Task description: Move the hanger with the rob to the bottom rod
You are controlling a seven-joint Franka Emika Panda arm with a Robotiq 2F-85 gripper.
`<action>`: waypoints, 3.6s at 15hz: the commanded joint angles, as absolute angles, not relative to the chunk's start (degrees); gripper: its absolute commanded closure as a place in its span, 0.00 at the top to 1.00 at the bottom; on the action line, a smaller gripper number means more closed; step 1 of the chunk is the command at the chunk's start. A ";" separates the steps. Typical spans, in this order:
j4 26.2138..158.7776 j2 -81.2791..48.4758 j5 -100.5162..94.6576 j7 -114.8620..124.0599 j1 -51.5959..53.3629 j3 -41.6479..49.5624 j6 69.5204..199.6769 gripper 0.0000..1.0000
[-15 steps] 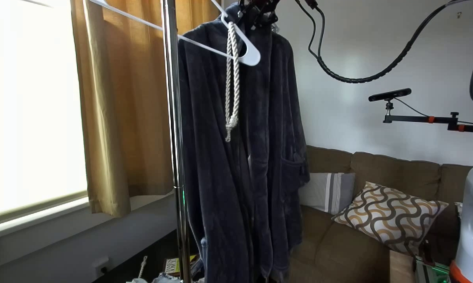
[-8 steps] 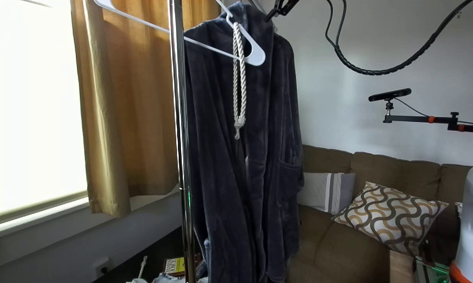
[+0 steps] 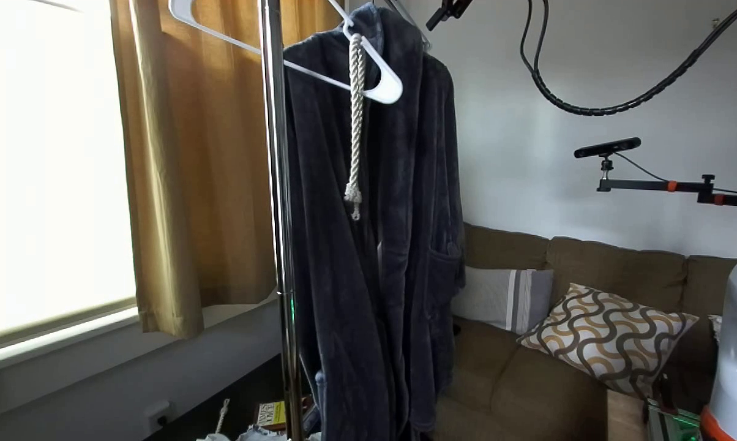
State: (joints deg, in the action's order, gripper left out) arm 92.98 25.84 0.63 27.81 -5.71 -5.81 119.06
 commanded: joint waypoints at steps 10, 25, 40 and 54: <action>87.34 23.19 -15.44 17.36 -5.96 -9.60 109.75 1.00; 74.32 12.34 9.31 -15.54 1.00 6.37 115.14 1.00; 67.78 6.09 35.39 -51.06 -0.28 17.07 98.62 1.00; 56.53 -7.15 34.08 -39.39 3.09 12.05 102.96 0.50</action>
